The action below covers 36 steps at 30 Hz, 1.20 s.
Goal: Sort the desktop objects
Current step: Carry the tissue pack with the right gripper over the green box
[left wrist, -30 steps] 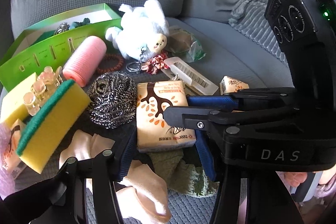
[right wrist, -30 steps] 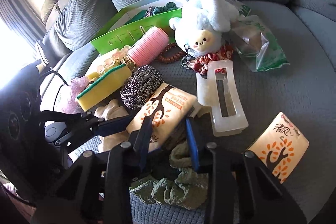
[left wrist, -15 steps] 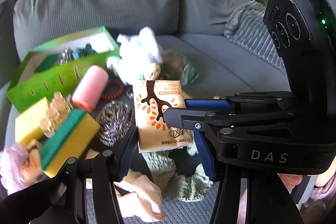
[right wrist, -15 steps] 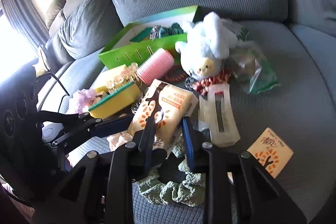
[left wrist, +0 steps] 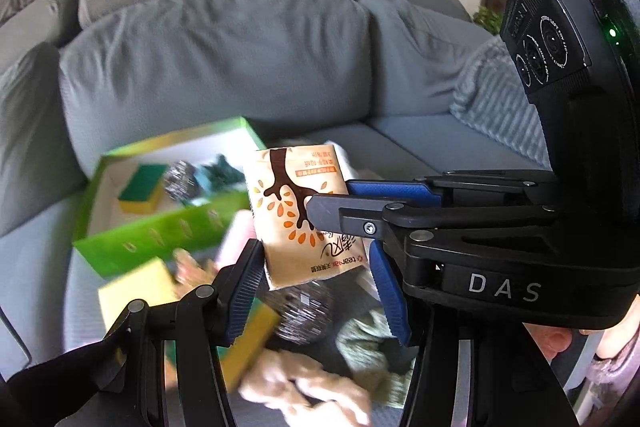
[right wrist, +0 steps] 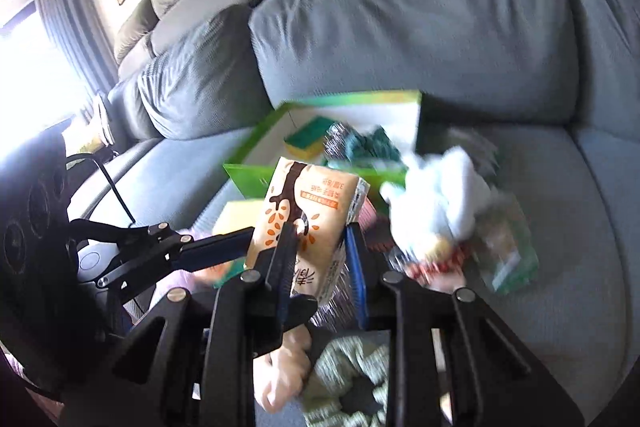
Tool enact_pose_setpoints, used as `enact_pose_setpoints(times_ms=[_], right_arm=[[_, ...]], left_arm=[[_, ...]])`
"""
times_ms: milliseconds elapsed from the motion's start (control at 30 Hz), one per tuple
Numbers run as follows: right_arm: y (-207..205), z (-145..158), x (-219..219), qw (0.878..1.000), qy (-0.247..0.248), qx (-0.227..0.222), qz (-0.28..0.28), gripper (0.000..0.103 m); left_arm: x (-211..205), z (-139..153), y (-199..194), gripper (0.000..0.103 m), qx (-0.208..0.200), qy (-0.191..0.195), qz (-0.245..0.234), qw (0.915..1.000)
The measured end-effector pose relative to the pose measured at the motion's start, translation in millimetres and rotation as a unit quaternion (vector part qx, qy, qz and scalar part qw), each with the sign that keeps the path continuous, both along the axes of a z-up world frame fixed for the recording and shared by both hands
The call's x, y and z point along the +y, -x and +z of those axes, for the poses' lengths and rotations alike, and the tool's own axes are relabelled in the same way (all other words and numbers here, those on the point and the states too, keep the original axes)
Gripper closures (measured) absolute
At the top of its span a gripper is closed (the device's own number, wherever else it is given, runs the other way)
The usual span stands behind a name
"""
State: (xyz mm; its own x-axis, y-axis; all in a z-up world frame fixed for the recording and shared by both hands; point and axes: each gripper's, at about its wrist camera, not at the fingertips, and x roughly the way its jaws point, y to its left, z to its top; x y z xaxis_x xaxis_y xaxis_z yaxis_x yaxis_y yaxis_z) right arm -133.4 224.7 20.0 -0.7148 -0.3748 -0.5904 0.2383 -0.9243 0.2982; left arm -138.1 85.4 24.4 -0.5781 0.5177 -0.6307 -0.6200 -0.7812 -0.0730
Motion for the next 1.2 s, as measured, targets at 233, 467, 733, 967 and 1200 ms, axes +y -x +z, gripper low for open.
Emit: enact_pose_setpoints(times_ms=[233,467,733,967,1200], right_arm=[[44.6,19.1,-26.0,0.999,0.008,0.030,0.026,0.079],[95.2,23.4,-47.8,0.998,0.007,0.041,0.044,0.079],[138.5,8.8,-61.5,0.998,-0.003,0.030,0.046,0.079],[172.4,-9.4,-66.6,0.999,-0.017,0.007,0.040,0.079],[193.6,-21.3,-63.3,0.999,-0.040,-0.003,0.002,0.078]], left_arm=[[-25.8,16.3,38.8,0.047,0.022,0.006,0.034,0.9992],[-44.2,16.1,82.0,0.047,0.029,0.005,0.061,0.9977],[-50.2,0.3,120.9,0.047,0.021,0.004,0.069,0.9974],[-47.3,-15.0,152.3,0.047,0.009,-0.007,0.067,0.9977],[-51.9,-35.9,175.7,0.047,-0.012,-0.009,0.096,0.9953]])
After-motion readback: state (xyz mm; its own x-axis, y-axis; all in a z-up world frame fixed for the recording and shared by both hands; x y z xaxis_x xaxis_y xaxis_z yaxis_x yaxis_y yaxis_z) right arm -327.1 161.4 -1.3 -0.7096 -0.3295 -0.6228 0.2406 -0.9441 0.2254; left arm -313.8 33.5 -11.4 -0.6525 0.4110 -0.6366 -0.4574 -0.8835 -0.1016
